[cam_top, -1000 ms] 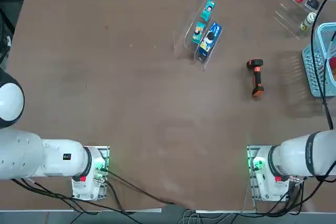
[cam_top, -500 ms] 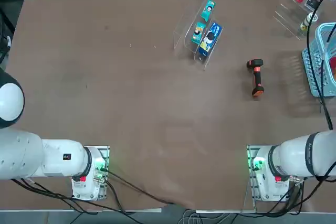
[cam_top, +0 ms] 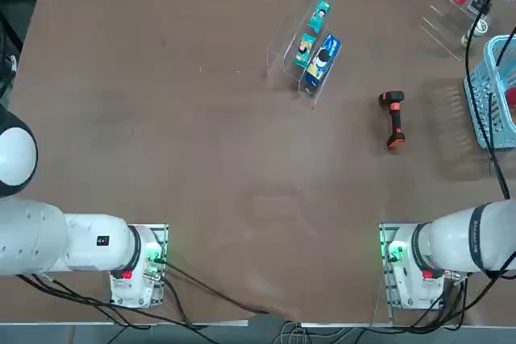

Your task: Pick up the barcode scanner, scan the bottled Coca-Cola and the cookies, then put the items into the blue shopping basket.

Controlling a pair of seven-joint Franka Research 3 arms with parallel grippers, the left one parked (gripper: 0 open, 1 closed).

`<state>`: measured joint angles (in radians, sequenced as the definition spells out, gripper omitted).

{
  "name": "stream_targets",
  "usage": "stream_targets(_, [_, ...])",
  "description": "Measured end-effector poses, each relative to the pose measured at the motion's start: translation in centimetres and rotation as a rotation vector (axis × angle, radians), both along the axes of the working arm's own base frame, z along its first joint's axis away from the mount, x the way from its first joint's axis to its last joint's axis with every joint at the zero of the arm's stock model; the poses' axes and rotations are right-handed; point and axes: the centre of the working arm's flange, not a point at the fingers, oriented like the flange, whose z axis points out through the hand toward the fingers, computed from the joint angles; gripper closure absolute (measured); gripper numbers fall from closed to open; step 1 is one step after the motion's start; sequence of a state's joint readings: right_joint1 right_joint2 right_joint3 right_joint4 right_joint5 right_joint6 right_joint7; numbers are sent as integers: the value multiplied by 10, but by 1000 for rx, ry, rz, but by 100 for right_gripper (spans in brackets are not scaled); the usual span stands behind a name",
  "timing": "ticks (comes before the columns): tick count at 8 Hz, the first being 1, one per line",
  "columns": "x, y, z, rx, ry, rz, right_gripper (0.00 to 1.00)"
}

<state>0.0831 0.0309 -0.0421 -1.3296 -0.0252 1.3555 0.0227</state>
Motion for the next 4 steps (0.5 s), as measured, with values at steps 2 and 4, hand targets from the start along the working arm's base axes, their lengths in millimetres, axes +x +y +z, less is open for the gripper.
stream_targets(2, [10, 1, -15, -2, 22, -4, 0])
stream_targets(4, [16, 4, -24, 4, 35, -1, 0])
